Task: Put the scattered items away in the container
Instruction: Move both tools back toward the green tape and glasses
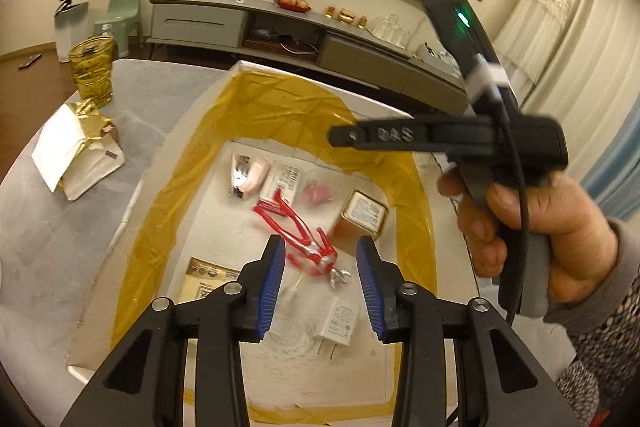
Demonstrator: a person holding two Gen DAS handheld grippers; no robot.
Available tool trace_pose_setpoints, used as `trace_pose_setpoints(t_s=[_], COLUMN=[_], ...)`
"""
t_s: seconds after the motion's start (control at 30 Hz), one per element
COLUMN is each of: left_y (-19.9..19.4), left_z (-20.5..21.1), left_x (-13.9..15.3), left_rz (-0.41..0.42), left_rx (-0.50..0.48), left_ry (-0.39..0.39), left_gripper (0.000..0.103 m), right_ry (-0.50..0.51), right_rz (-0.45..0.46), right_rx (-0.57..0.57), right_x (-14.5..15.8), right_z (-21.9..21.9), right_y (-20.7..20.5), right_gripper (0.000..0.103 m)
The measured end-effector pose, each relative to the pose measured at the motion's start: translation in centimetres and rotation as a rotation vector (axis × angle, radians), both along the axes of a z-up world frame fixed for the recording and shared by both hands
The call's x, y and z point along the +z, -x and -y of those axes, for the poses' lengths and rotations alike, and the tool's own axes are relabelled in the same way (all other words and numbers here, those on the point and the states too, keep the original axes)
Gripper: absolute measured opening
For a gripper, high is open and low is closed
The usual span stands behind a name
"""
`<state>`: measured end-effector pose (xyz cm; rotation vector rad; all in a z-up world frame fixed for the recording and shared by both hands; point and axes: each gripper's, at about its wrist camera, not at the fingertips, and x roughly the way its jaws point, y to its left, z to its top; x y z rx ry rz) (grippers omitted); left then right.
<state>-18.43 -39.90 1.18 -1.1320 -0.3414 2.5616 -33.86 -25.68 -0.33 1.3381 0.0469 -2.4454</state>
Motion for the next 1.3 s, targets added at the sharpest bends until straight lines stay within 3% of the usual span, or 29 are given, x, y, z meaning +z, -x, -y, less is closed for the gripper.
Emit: trace_pose_setpoints(t_s=[0.2,0.7,0.87,1.3], left_y=[0.4,-0.7,-1.5,-3.5], left_z=[2.4,0.7,-0.7,-6.1], left_x=[0.1,1.7,2.7,5.3], left_rz=[0.008,-0.024,-0.043,-0.085], left_rx=[0.079,0.045,0.018,-0.052], left_ry=[-0.06,-0.039,-0.022,0.046], left_gripper=[0.039,0.039,0.039,0.039], right_ry=[0.084,0.193,0.227,0.289], right_rz=[0.001,-0.043,-0.067,-0.22], right_rx=[-0.021,-0.053,-0.05,0.082], right_x=[1.4,4.2,5.0,6.1], right_z=[-1.9,-5.9,-7.6,-10.2], right_y=[-1.5,-6.4,-9.4,-20.1], right_gripper=[0.044,0.044,0.044,0.044])
